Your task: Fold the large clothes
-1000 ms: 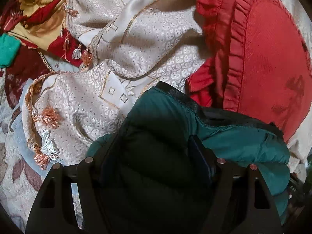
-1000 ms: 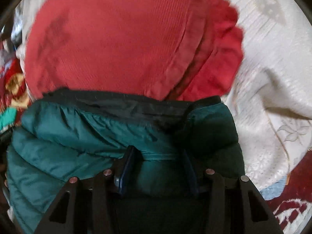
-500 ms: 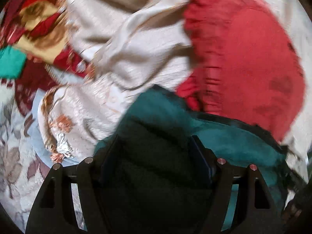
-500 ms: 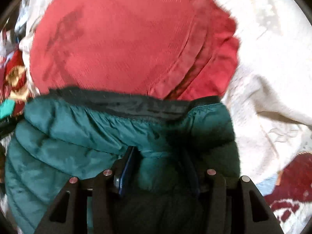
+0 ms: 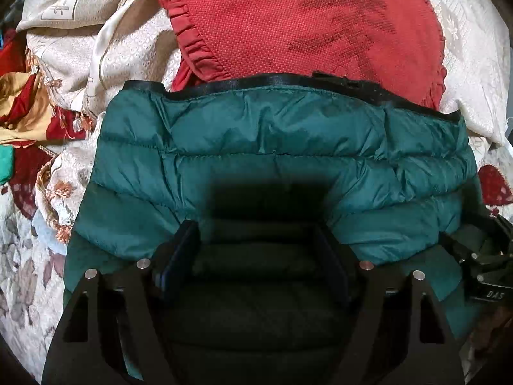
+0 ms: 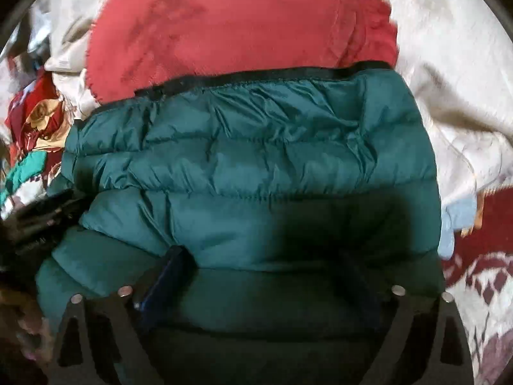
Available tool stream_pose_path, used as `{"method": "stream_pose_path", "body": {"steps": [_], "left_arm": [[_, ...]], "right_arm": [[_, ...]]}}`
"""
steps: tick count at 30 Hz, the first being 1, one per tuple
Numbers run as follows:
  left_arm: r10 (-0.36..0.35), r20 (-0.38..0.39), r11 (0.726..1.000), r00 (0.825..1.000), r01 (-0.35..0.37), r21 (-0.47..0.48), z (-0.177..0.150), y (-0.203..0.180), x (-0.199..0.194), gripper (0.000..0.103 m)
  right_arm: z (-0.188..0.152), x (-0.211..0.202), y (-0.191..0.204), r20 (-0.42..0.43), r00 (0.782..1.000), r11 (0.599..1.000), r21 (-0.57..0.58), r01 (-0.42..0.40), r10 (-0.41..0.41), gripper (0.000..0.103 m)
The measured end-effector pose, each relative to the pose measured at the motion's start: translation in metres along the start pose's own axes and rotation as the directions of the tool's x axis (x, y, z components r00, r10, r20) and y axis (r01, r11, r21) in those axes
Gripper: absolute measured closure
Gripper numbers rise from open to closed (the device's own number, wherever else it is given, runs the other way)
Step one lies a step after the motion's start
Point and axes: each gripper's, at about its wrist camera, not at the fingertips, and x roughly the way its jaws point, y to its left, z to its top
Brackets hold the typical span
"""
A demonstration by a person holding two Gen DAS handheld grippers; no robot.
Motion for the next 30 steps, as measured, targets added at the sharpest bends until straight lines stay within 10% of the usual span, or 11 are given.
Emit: {"method": "stream_pose_path", "body": {"steps": [23, 30], "left_arm": [[-0.009, 0.013, 1.0, 1.0, 0.009, -0.004, -0.002, 0.003, -0.001, 0.022], [-0.112, 0.131, 0.989, 0.985, 0.123, -0.08, 0.01, 0.066, -0.076, 0.022]], "right_arm": [[-0.001, 0.004, 0.006, -0.015, 1.0, 1.0, -0.025, -0.001, 0.001, 0.0], [-0.003, -0.073, -0.02, 0.073, 0.997, 1.0, 0.005, -0.005, 0.005, 0.0]]}}
